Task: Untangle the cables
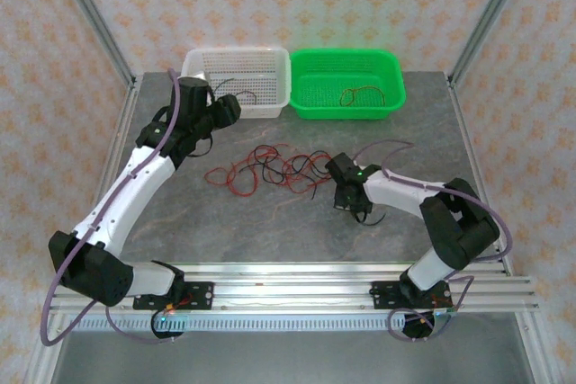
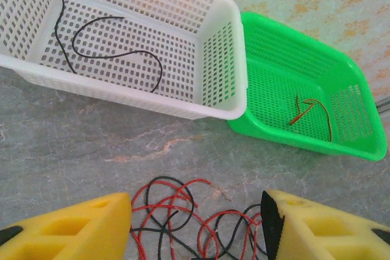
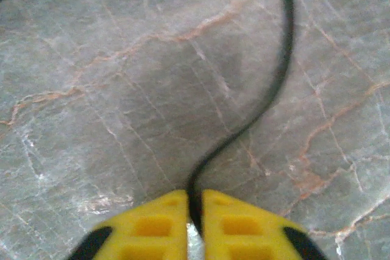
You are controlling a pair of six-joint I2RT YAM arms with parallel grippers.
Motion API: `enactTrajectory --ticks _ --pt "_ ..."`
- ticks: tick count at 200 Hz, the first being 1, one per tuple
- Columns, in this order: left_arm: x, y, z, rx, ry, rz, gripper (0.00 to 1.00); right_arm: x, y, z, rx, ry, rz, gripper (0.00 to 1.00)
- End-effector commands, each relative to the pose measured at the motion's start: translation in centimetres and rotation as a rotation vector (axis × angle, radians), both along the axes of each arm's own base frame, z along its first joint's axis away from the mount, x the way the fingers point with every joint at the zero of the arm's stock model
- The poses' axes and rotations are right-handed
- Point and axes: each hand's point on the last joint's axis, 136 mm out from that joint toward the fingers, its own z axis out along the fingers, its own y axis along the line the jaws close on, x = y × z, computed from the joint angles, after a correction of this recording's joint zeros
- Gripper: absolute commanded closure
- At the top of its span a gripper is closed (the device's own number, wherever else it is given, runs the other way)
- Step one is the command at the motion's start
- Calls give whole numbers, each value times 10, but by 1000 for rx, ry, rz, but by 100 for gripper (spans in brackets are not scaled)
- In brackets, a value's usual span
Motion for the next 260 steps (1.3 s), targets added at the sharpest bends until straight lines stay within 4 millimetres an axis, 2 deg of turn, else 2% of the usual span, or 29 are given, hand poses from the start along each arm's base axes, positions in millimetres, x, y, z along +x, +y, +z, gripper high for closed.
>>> enactTrajectory --ticks 1,22,42,75,100,114,134,166,194,208,240,260 --pt "-5 4 15 -22 -48 19 41 6 -6 -11 -39 -17 -17 100" --pt "-11 4 18 -31 -58 11 41 13 1 -1 -10 -59 12 100" --pt "-19 2 18 -44 -62 -10 41 23 15 22 58 -133 90 100" --pt "-40 -9 7 -98 -65 -71 41 27 51 86 256 -314 311 100" --pt "-53 -23 -2 -147 -65 -138 41 13 76 133 387 -425 530 100" --pt "-59 -38 -6 -177 -65 -202 40 1 87 161 452 -500 657 100" --pt "-68 -72 -6 -239 -85 -346 38 -20 102 196 543 -592 840 100" --pt "-82 -122 -1 -323 -139 -537 33 -47 120 241 644 -700 1080 100" --pt "-90 -148 -3 -374 -158 -635 33 -56 129 261 675 -729 1194 100" --pt "-93 -151 -6 -334 -192 -667 33 -54 131 265 672 -734 1216 100" --pt "-88 -129 -22 -134 -248 -612 32 -50 136 266 675 -714 1250 100" --pt "-92 -126 -28 -78 -256 -634 32 -49 137 267 680 -710 1265 100"
